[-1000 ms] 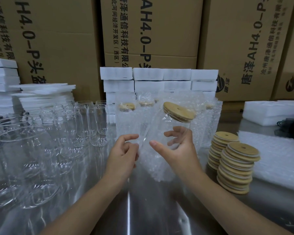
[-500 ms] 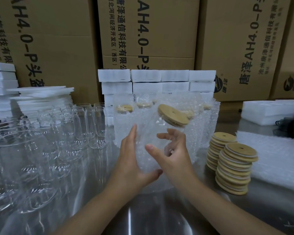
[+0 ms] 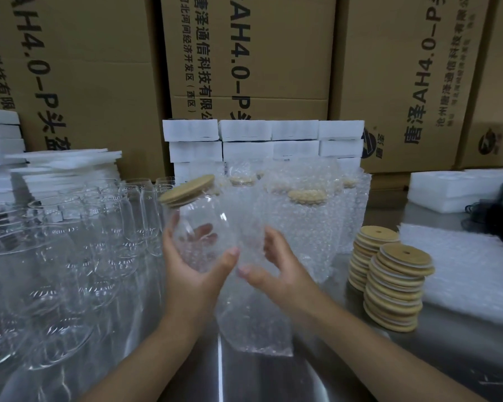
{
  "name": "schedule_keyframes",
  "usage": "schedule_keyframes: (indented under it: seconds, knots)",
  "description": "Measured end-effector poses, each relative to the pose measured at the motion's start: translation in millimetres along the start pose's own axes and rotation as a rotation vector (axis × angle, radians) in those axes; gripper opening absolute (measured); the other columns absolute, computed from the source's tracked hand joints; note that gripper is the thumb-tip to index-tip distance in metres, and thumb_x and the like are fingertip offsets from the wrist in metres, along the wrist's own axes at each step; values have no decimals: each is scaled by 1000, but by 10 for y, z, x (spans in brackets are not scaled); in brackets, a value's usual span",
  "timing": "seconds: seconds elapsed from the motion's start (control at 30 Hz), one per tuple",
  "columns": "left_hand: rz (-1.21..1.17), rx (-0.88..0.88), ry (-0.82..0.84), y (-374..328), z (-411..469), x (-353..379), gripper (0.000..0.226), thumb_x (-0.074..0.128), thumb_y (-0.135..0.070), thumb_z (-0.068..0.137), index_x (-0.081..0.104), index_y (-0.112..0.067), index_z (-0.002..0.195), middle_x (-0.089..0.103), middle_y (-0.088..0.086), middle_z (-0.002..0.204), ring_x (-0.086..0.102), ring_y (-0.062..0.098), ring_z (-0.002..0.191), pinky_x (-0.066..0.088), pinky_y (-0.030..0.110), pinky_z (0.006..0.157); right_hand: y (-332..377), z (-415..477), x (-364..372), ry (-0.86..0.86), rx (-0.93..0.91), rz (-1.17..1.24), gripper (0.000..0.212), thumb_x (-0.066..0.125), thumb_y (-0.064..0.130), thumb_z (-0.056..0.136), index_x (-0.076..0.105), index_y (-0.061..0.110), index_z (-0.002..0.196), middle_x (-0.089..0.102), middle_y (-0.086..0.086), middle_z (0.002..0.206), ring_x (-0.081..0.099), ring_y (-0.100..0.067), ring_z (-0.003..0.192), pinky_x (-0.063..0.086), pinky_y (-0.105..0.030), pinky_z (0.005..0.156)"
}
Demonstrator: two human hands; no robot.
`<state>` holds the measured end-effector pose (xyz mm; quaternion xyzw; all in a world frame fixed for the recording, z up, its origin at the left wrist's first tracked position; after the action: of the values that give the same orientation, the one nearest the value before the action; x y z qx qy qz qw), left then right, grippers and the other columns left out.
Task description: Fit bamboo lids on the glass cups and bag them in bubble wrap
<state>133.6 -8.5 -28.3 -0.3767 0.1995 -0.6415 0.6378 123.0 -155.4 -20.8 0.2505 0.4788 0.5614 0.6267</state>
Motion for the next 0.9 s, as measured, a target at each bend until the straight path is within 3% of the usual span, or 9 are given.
schedule_keyframes:
  seconds: [0.07, 0.17, 0.23, 0.37, 0.5, 0.6, 0.67, 0.8, 0.9]
  knots:
    - [-47, 3, -61, -31, 9, -19, 84, 79, -45, 51, 39, -48, 125, 66, 0, 114, 67, 8, 103, 55, 22, 79, -42, -34, 66, 132, 15, -46, 87, 76, 61, 61, 27, 57, 133, 47, 34, 129, 46, 18, 115, 41, -5, 84]
    - [-36, -10, -29, -64, -10, -5, 78, 76, -50, 55, 39, -54, 123, 68, -12, 113, 66, 6, 107, 53, 27, 85, -67, -62, 132, 136, 24, -57, 85, 84, 51, 62, 19, 76, 111, 43, 54, 112, 39, 33, 104, 35, 6, 77]
    - [-17, -27, 67, -86, -33, 18, 83, 75, -50, 57, 35, -53, 130, 66, -17, 117, 61, 6, 115, 52, 29, 88, -60, -45, 137, 75, 17, -13, 80, 87, 50, 59, 30, 69, 112, 54, 41, 115, 50, 22, 107, 44, -3, 82]
    - [19, -36, 226, -88, -50, 35, 98, 77, -49, 56, 25, -53, 138, 56, -40, 120, 52, -2, 124, 52, 16, 87, -59, -8, 86, -63, -37, 76, 82, 89, 42, 56, 42, 41, 123, 66, 14, 114, 65, -4, 105, 54, -30, 88]
    - [73, -68, 343, -14, -41, 37, 115, 86, -63, 46, 21, -53, 140, 46, -35, 135, 45, -9, 128, 44, 11, 96, -9, 13, -13, -200, -61, 164, 77, 88, 38, 50, 43, 41, 112, 68, 20, 101, 67, 2, 94, 52, -12, 72]
    - [193, -128, 431, 82, -37, 14, 125, 88, -69, 38, 14, -65, 139, 30, -13, 155, 30, 4, 142, 33, 39, 115, 32, 2, -99, -235, -95, 245, 69, 88, 21, 64, 37, 48, 102, 66, 33, 92, 64, 13, 86, 47, -3, 65]
    - [302, -151, 465, 123, -47, 9, 121, 88, -69, 37, 11, -76, 131, 28, -19, 155, 29, 1, 142, 32, 40, 116, 57, -10, -126, -245, -104, 234, 67, 84, 20, 69, 33, 52, 97, 58, 46, 86, 57, 24, 83, 42, 3, 63]
    - [356, -192, 551, 212, -65, 25, 129, 89, -66, 43, 19, -41, 148, 49, -28, 138, 44, -8, 129, 39, 33, 111, 62, -9, -131, -268, -108, 194, 74, 84, 31, 63, 28, 64, 98, 59, 43, 91, 57, 20, 91, 44, 0, 69]
    - [348, -208, 552, 213, -81, 22, 131, 89, -64, 43, 22, -31, 150, 51, -19, 140, 45, -1, 131, 38, 37, 112, 70, -1, -118, -240, -154, 205, 78, 83, 37, 63, 34, 50, 123, 62, 33, 105, 60, 11, 100, 48, -7, 76]
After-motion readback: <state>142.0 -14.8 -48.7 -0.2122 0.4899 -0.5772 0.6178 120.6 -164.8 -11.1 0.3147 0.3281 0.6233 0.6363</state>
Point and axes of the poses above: each hand's wrist, its own z-axis towards the middle knuckle, its own x-axis out of the palm, y = z × x, the point moved 1 cm from there along z, towards the middle knuckle
